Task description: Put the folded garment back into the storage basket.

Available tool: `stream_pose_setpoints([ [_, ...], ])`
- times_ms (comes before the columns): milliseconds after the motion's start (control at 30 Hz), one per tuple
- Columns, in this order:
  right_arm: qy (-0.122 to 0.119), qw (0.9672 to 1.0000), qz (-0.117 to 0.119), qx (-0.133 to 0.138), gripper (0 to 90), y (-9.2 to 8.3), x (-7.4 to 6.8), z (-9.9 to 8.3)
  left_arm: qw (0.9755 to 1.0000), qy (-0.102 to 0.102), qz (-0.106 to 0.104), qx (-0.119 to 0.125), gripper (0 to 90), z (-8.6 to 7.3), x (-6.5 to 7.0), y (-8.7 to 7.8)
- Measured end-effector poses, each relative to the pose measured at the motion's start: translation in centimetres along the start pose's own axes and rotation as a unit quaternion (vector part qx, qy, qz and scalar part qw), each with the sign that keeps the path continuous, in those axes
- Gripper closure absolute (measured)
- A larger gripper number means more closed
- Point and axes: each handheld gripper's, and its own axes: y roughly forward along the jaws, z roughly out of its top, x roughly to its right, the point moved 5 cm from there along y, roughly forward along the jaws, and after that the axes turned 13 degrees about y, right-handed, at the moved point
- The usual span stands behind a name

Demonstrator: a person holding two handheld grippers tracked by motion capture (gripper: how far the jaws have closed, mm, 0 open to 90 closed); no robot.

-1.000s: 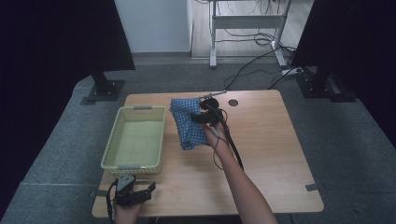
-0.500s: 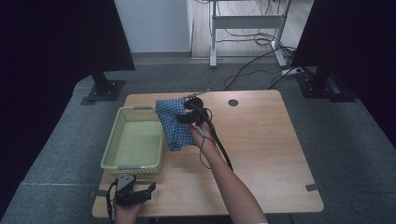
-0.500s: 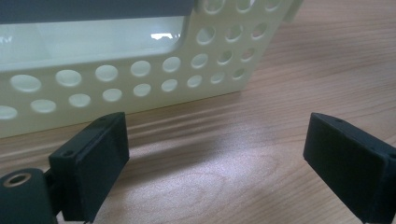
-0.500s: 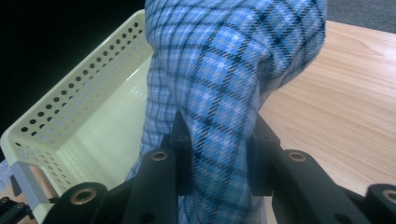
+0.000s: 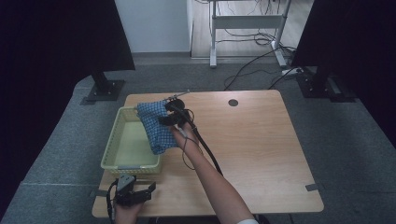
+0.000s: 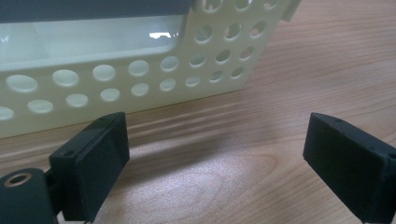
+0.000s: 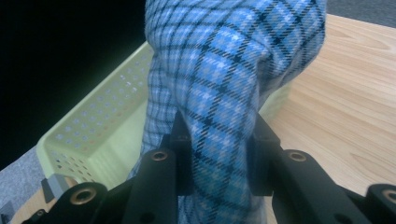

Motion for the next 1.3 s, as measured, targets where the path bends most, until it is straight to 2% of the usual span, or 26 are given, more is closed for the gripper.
stream_pose_setpoints([
  [233, -0.009, 0.9997, 0.019, -0.01, 69.6, 1.8, -2.3, -0.2, 1.0, 0.0, -0.004, 0.001, 7.2, 0.0, 0.0, 0.0],
  [433, -0.009, 0.9996, 0.026, -0.01, 69.5, 3.0, -3.9, -0.5, 1.0, 0.001, -0.006, 0.0, 7.2, 0.0, 0.0, 0.0],
  [633, -0.02, 0.999, 0.034, -0.02, 69.4, 4.4, -5.7, -0.8, 1.0, 0.0, -0.009, 0.0, 7.2, 0.0, 0.0, 0.0],
  [1033, -0.01, 0.9989, 0.046, -0.007, 69.2, 5.9, -7.0, -1.0, 0.9999, 0.003, -0.013, 0.0, 7.2, 0.0, 0.0, 0.0],
  [1200, 0.002, 0.9994, 0.036, 0.003, 69.0, 6.7, -6.8, -1.3, 0.9999, 0.004, -0.013, -0.001, 7.2, 0.0, 0.1, 0.0],
  [1300, 0.007, 0.9994, 0.034, -0.004, 69.0, 7.5, -6.6, -1.8, 0.9999, 0.003, -0.013, 0.004, 7.2, 0.0, 0.1, 0.0],
])
